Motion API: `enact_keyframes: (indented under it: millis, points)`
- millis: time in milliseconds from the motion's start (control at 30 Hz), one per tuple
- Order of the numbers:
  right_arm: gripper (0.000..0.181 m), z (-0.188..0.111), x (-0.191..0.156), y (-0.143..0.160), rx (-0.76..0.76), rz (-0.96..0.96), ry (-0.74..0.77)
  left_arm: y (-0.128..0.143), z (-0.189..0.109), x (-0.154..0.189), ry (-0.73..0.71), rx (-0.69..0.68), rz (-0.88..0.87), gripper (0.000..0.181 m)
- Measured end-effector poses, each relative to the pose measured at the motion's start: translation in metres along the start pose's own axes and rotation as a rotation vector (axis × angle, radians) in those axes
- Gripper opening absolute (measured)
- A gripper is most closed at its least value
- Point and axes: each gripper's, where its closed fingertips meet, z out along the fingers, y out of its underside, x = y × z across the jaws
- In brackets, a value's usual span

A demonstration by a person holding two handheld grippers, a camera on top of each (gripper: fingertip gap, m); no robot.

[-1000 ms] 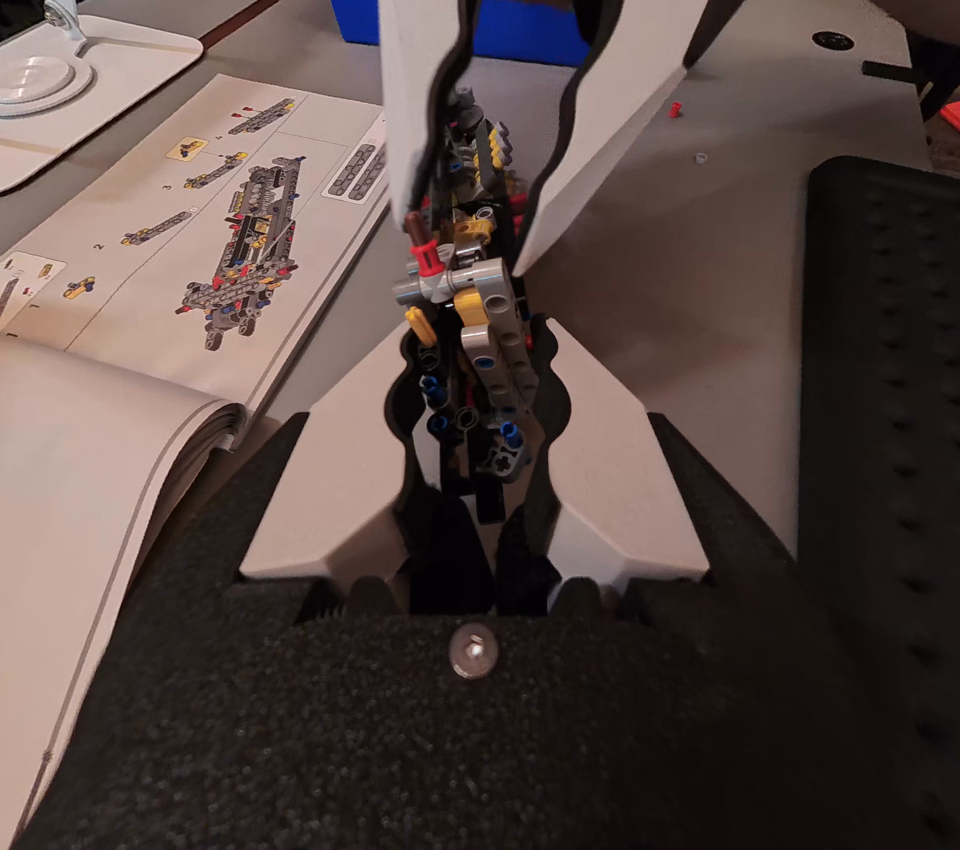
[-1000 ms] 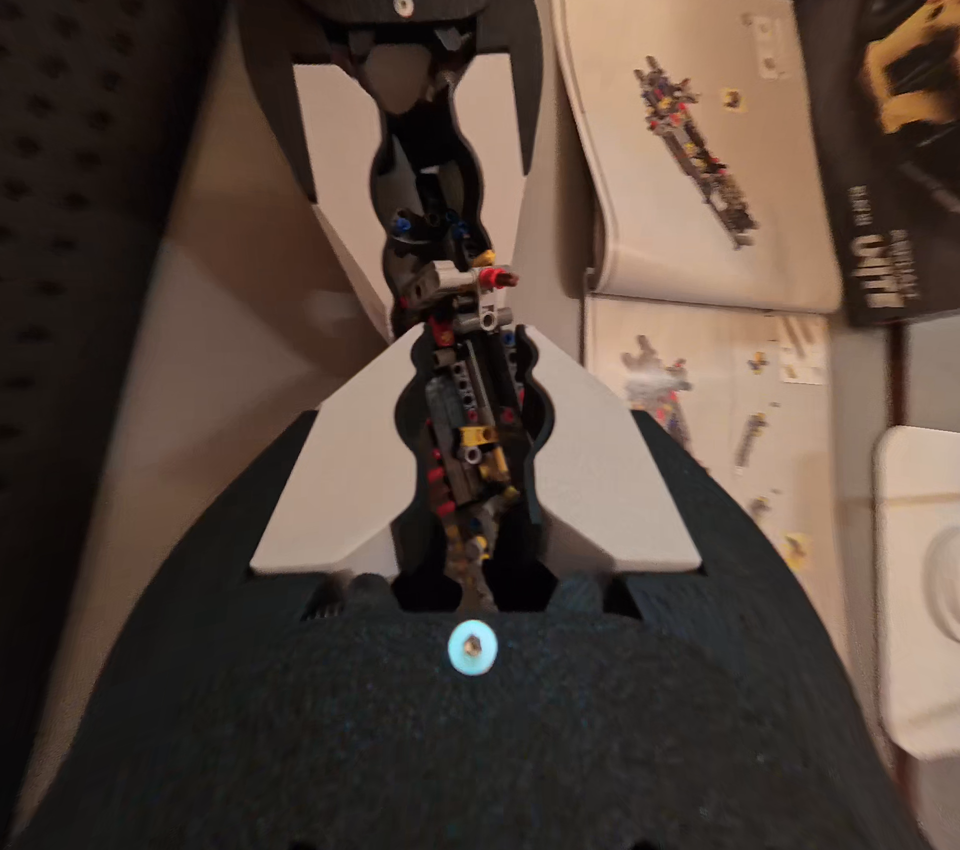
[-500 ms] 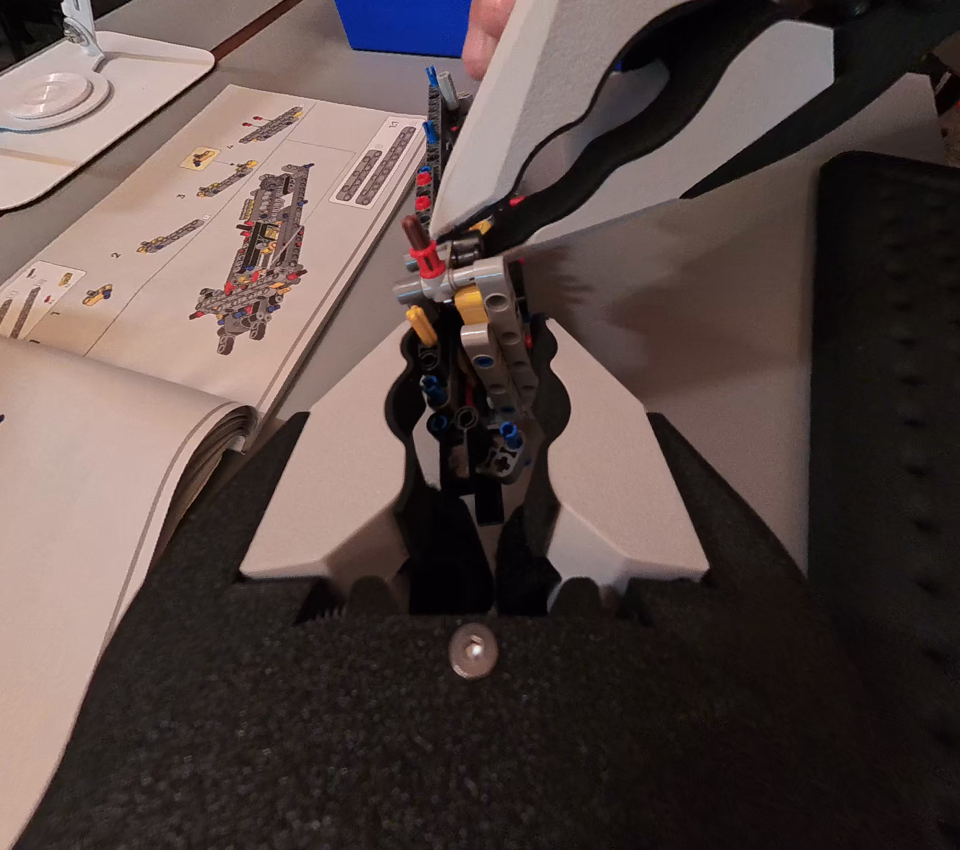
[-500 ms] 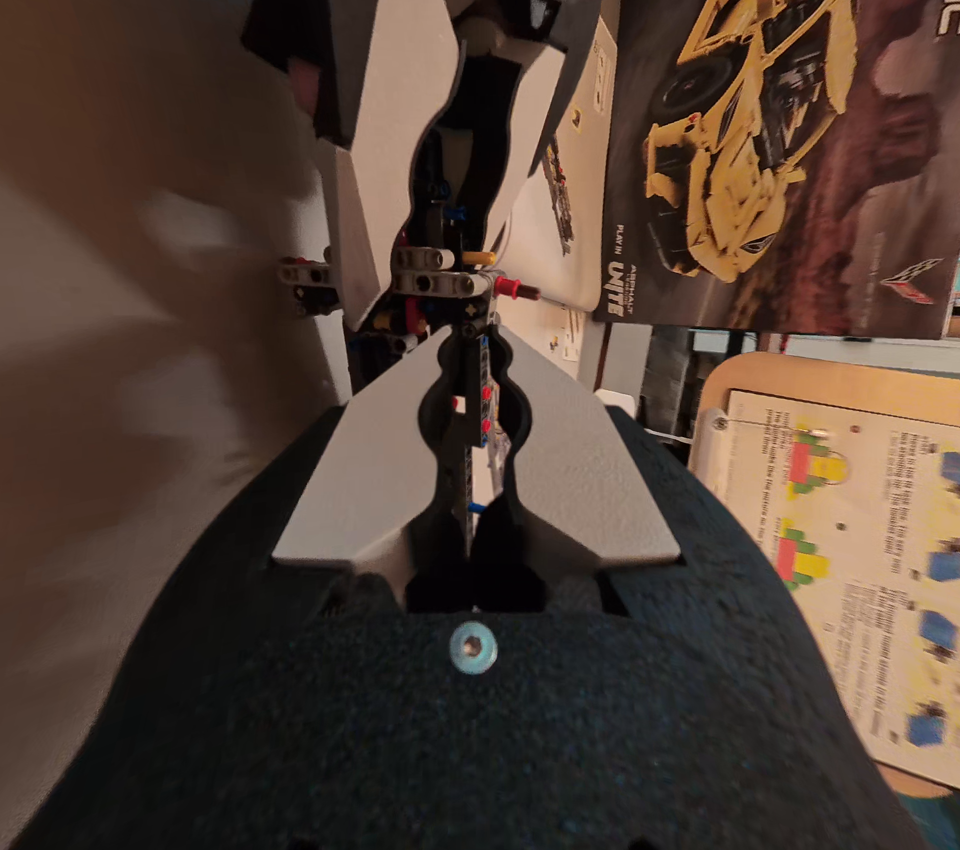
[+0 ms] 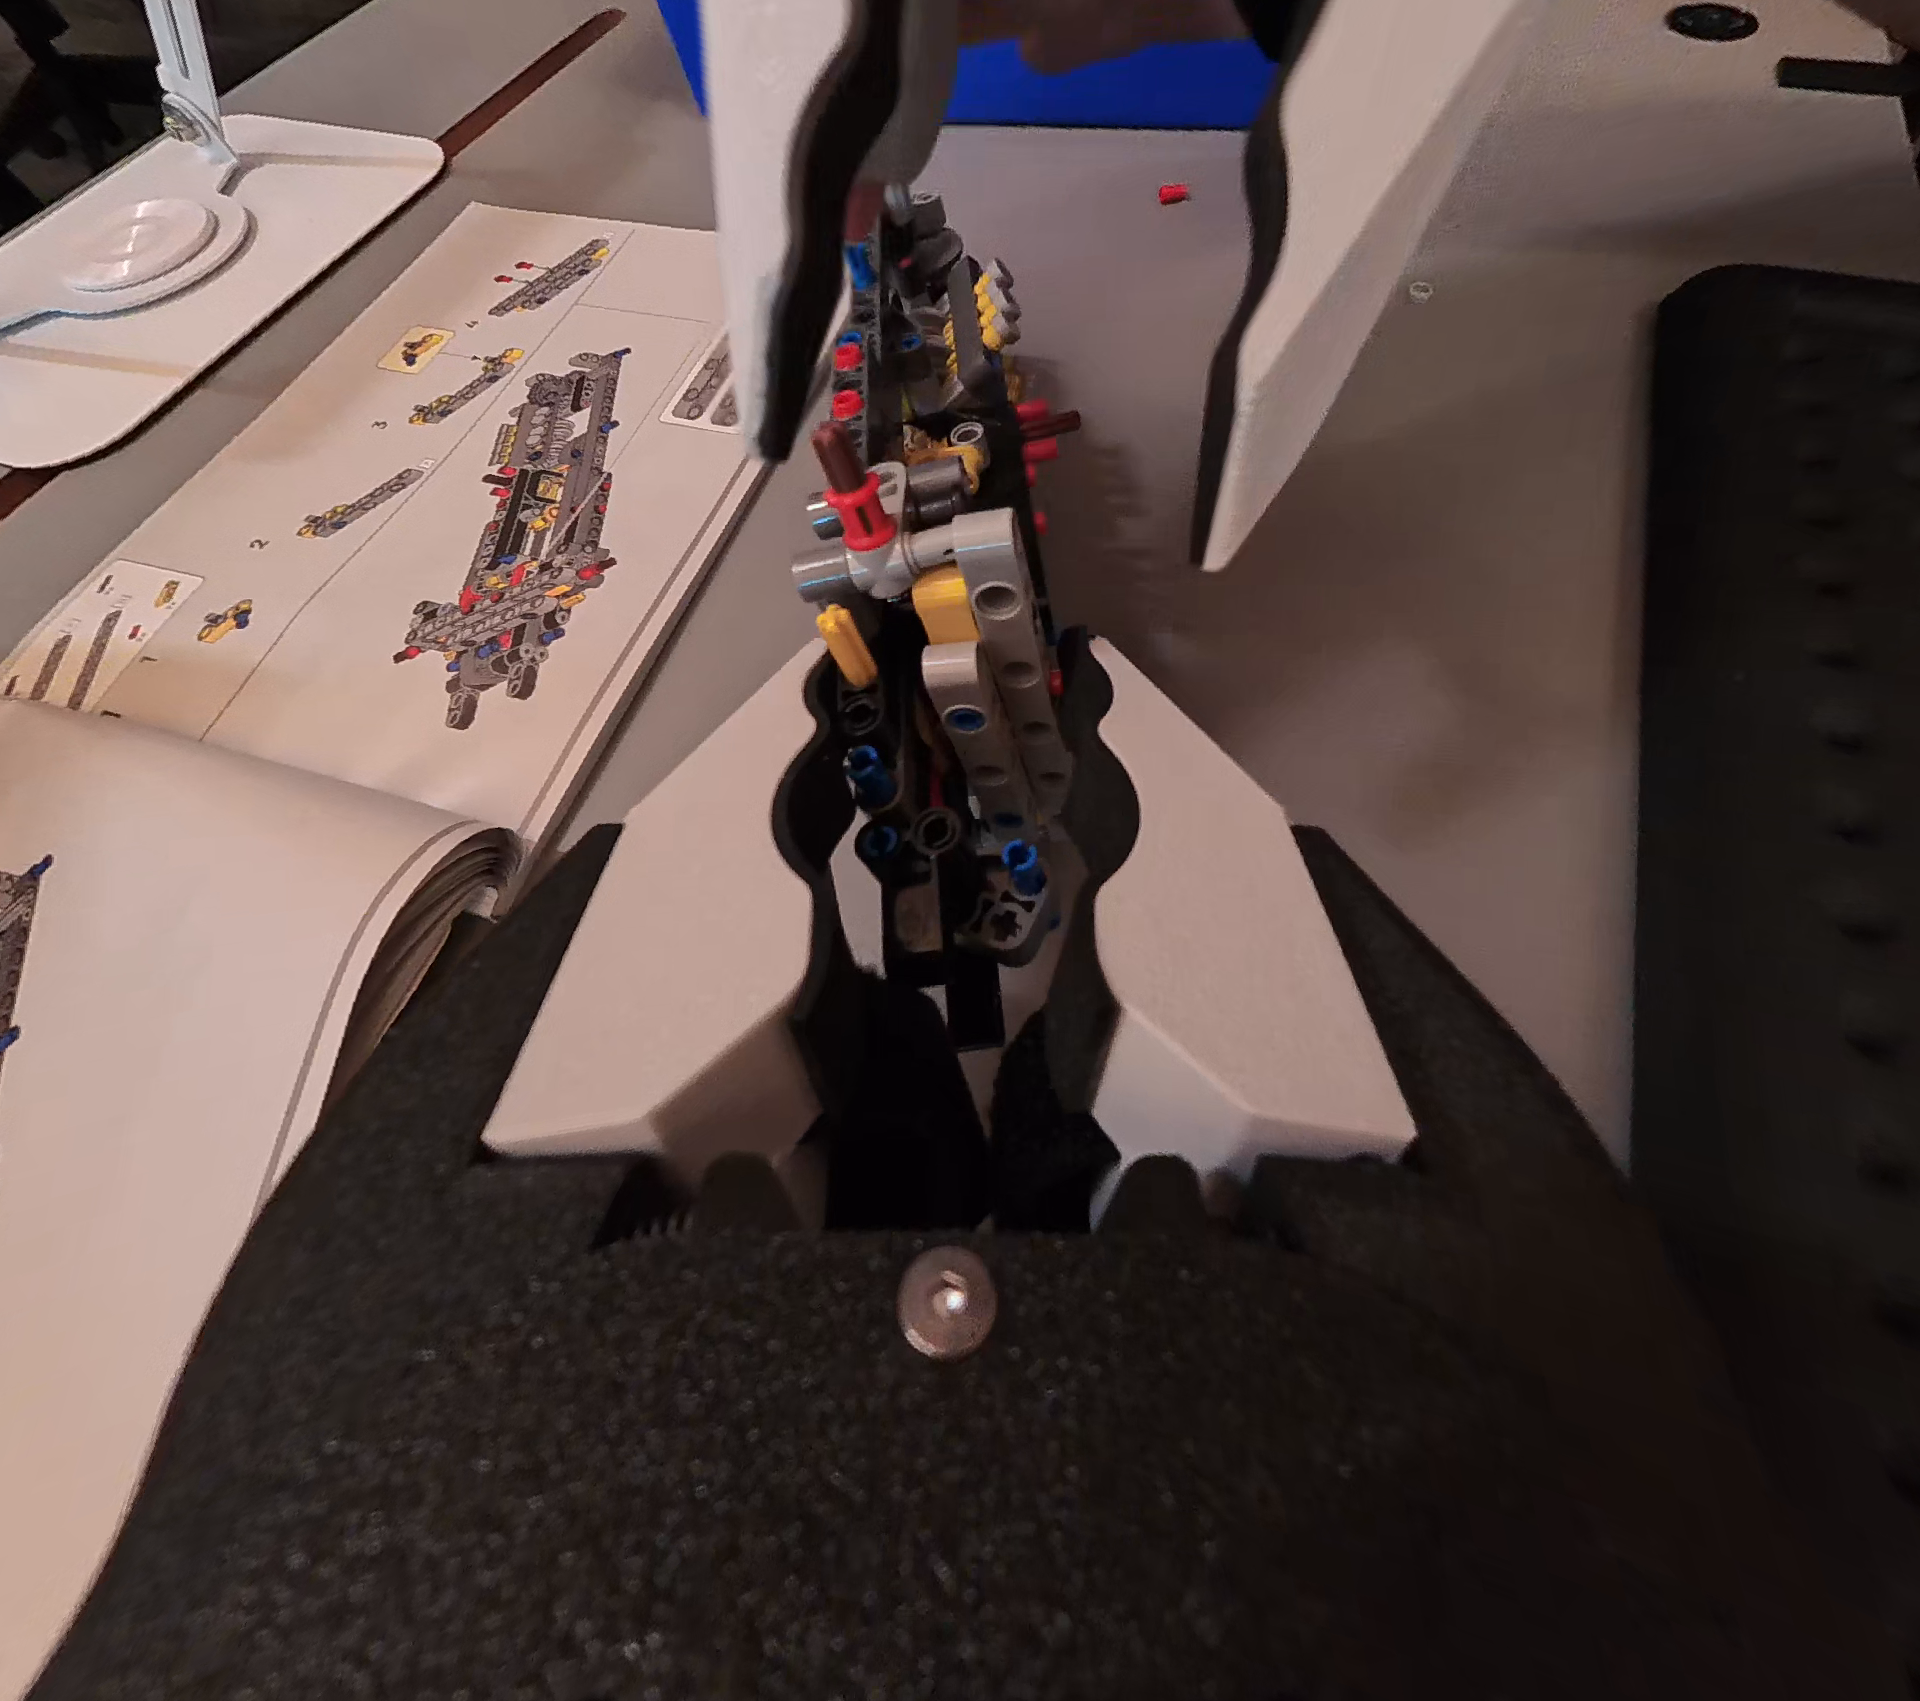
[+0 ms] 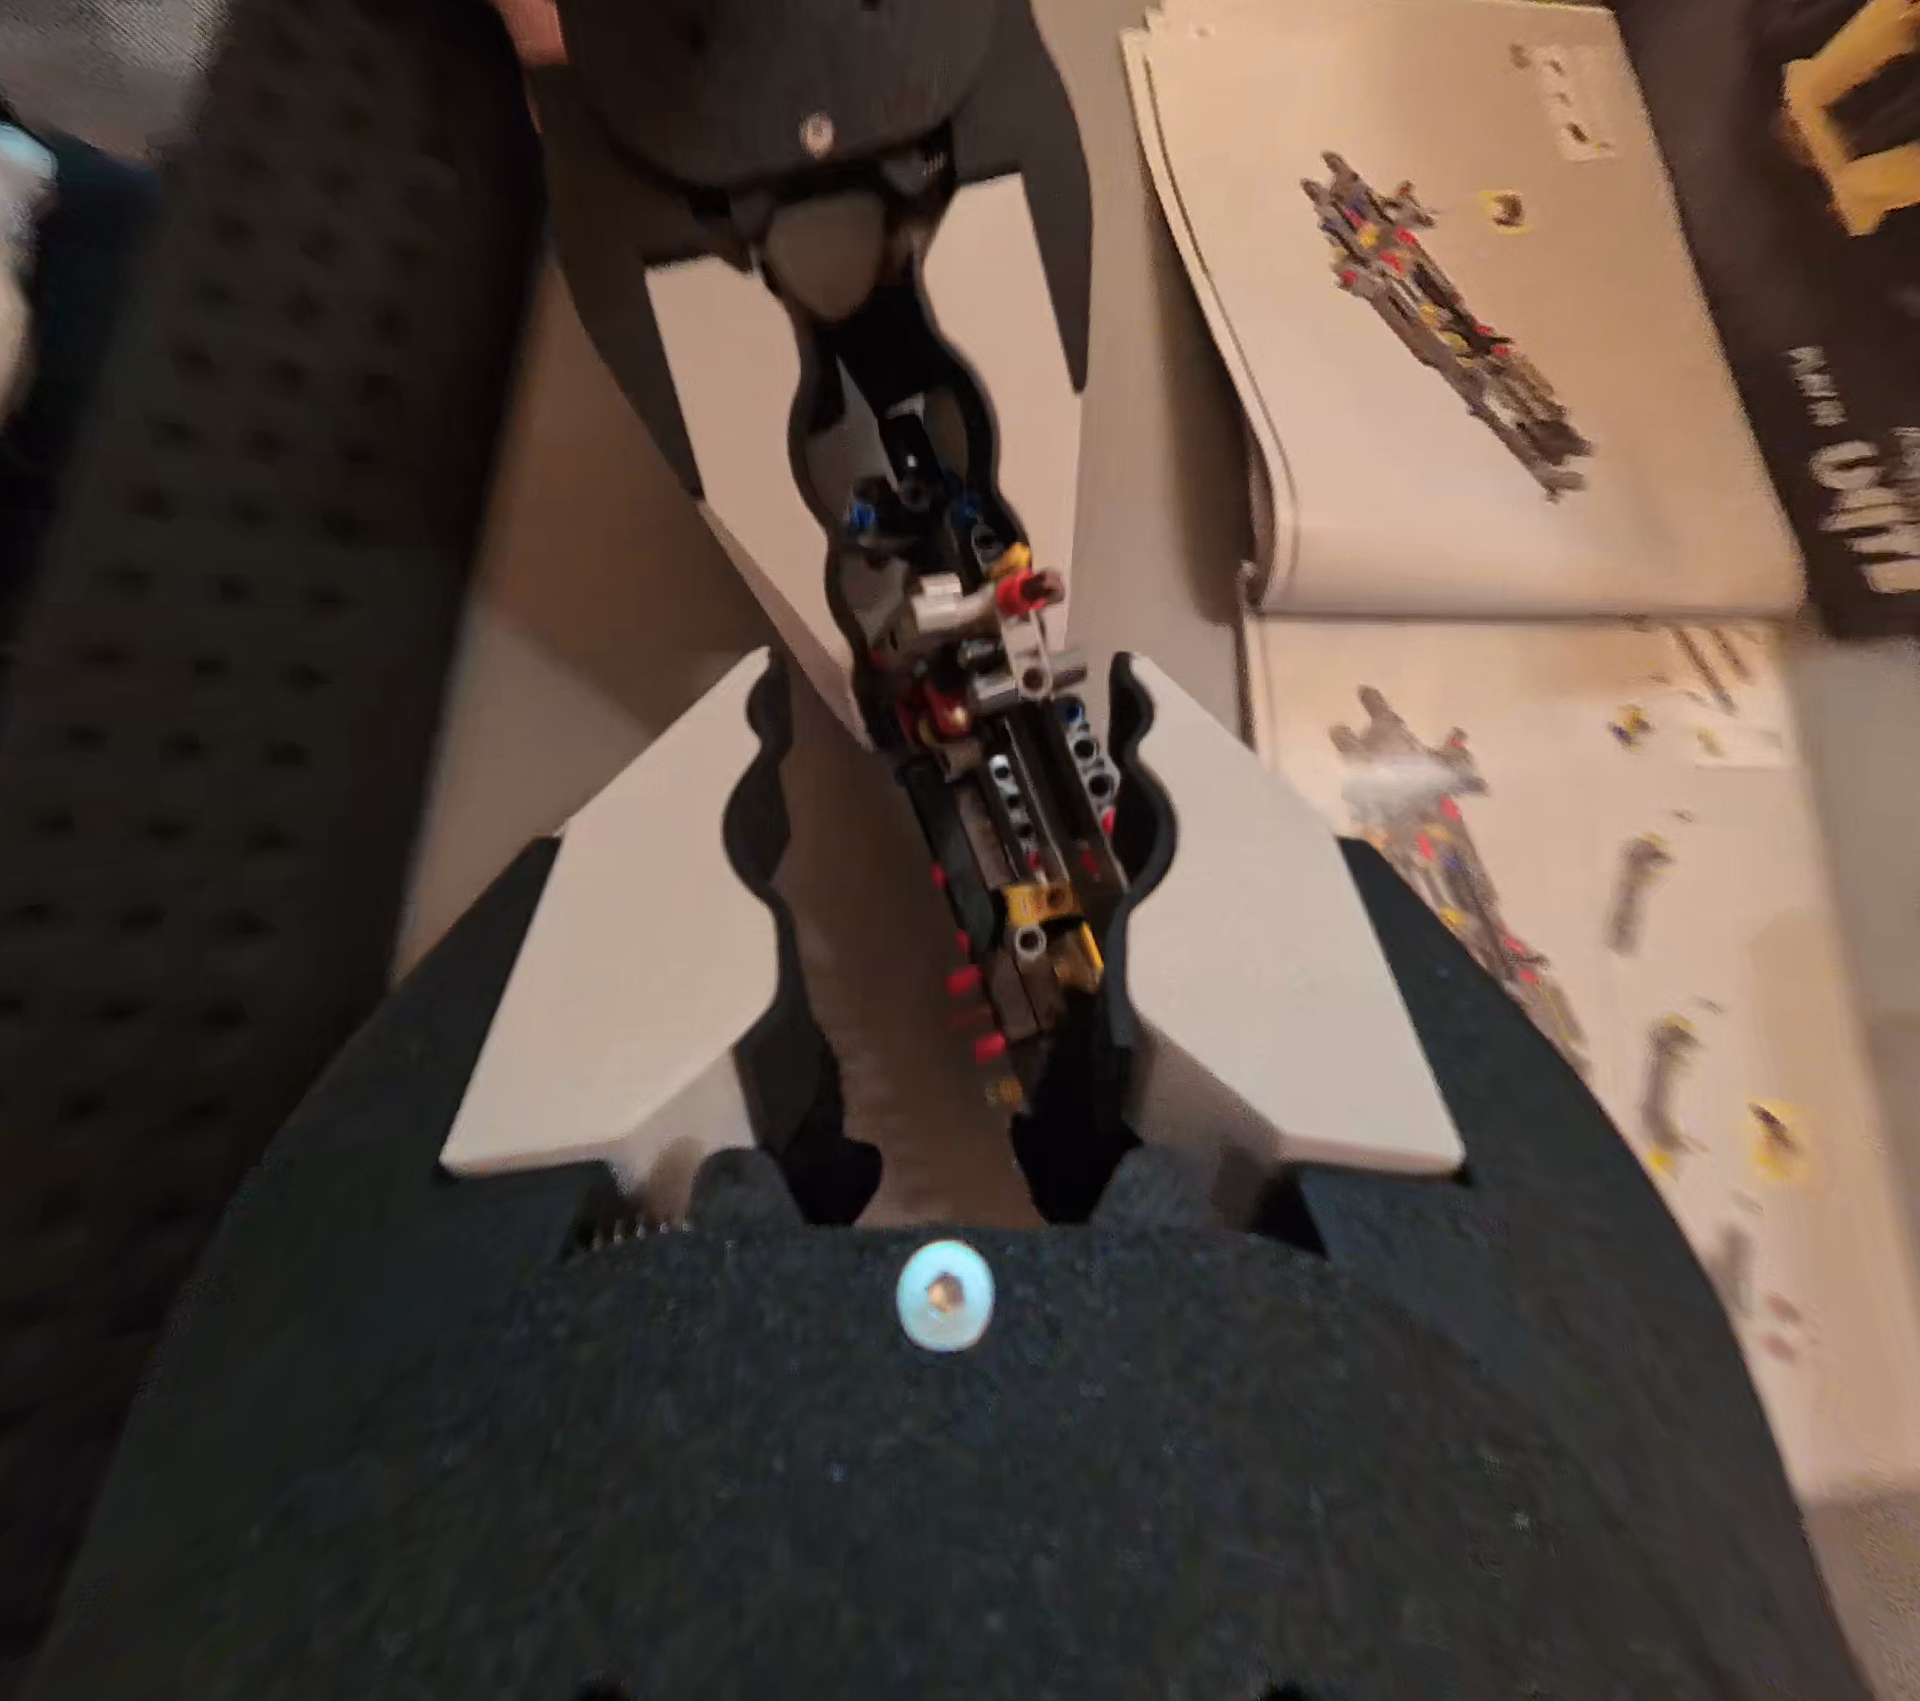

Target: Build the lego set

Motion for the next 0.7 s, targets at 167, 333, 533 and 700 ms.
enact_keyframes:
  millis: [167,333,533,700]
  points:
    - [0.037,0.013,0.001,-0.004,0.009,0.058,-0.212,0.000,0.000,0.000,-0.010,0.001,0.009,0.036]
    - [0.031,0.017,0.003,-0.003,0.005,0.050,-0.254,0.000,0.000,-0.001,-0.016,0.000,0.001,0.037]
    - [0.030,0.016,0.003,-0.001,0.015,0.061,-0.268,0.000,0.001,-0.001,-0.023,0.000,-0.001,0.037]
    - [0.029,0.016,0.005,-0.001,-0.031,0.023,-0.236,0.000,0.002,-0.004,-0.045,-0.006,-0.017,0.035]
